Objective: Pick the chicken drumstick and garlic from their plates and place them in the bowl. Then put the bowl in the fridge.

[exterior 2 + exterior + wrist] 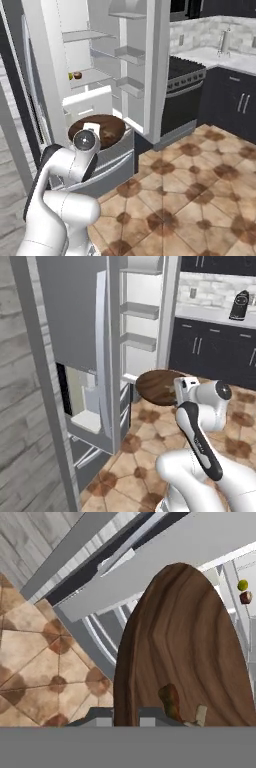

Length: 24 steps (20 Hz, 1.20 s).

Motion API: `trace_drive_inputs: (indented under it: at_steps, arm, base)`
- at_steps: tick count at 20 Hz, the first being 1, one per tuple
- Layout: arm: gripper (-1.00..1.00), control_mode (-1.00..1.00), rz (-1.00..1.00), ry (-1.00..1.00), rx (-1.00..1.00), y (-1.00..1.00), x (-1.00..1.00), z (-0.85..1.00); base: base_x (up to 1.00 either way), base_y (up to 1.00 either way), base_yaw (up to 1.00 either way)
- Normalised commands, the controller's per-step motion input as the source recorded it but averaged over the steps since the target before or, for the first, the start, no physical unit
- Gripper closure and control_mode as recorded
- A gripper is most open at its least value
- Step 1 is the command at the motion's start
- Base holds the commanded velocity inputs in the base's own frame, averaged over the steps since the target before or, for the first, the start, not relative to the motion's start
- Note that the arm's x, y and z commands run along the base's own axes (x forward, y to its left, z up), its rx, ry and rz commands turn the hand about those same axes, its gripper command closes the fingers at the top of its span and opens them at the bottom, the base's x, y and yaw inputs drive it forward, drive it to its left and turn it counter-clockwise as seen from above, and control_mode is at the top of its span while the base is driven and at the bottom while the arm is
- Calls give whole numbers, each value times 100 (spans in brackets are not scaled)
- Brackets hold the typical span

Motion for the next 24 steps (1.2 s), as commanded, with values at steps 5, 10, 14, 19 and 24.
trace_drive_inputs:
  at_steps: [5,10,14,19,24]
  arm:
    - [100,100,0,0,0,0,0,0]
    - [100,100,0,0,0,0,0,0]
    - [100,100,0,0,0,0,0,0]
    - [100,100,0,0,0,0,0,0]
    - [100,100,0,0,0,0,0,0]
  base:
    - [24,-36,48]
    - [33,-54,20]
    - [14,-61,9]
    - [7,-52,24]
    - [9,-45,44]
